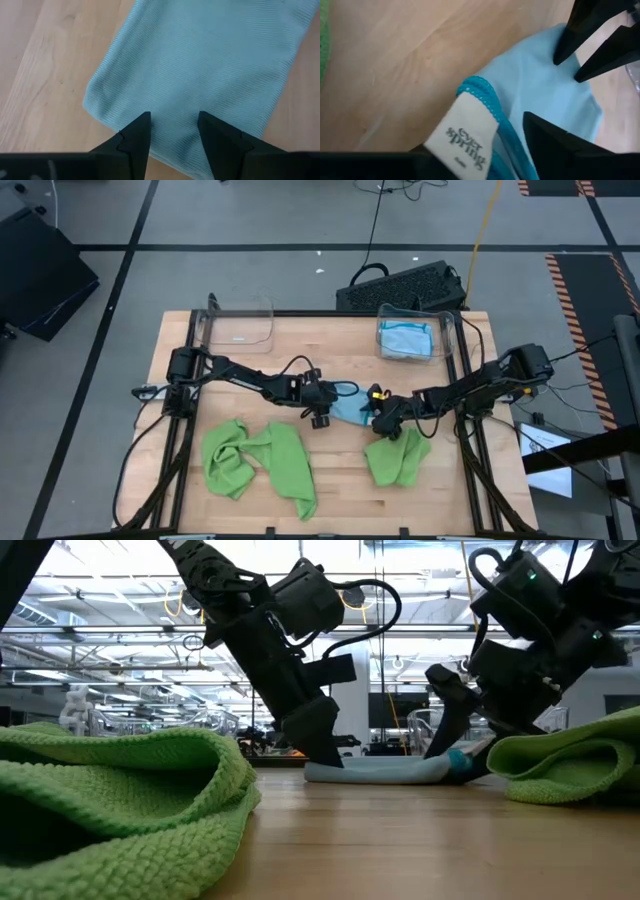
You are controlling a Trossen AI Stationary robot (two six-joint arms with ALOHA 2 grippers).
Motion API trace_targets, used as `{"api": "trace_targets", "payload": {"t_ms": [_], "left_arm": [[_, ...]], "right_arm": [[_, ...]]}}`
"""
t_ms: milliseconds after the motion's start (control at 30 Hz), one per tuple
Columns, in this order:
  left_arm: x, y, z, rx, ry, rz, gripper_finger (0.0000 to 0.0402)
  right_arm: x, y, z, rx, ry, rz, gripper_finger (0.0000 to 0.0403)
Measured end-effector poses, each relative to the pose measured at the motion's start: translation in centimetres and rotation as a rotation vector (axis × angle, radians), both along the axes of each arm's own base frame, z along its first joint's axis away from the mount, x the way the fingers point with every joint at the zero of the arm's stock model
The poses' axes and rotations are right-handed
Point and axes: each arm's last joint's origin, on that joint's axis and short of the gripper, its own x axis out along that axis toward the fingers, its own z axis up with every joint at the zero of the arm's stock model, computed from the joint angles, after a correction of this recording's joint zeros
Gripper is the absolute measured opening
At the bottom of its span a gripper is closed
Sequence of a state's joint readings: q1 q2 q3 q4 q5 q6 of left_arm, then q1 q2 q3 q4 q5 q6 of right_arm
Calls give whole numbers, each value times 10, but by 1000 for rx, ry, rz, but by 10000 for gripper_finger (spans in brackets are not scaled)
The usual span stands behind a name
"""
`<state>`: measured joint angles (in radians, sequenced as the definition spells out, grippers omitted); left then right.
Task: Fold microfiber towels
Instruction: Put the folded blue microfiber cloth into the right transparent bin
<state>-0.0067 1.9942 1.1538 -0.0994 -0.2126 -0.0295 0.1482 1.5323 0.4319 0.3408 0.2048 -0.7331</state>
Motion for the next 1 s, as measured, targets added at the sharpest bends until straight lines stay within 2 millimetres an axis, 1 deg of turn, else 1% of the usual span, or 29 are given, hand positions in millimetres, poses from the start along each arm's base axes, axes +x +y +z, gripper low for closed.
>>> {"api": "trace_targets", "payload": {"t_ms": [133,233,467,533,600,700,767,867,1000], "left_arm": [[0,-1,0,-14,-3,-2,170],[0,-3,0,-16,-6,-9,170],[4,-5,2,-46,-47,-42,170],[4,-5,2,-46,-47,-43,170],[4,-5,2,-46,-47,-43,170],[4,-5,2,-44,-46,-43,170],[3,-5,2,-30,-42,-39,170],[-1,-5,13,6,-32,-17,170],[-8,-8,44,41,-92,7,170]], "right_arm": [[1,-2,0,12,-6,-12,132],[1,-2,0,15,-12,-10,112],[2,-2,2,17,-28,14,101],[2,-2,1,28,-20,8,91],[2,-3,1,50,-15,7,71],[2,-3,1,64,-14,14,27],[2,-3,1,66,-17,18,14],[2,-3,2,61,-27,11,20],[-1,-5,11,-12,-53,-7,14]]}}
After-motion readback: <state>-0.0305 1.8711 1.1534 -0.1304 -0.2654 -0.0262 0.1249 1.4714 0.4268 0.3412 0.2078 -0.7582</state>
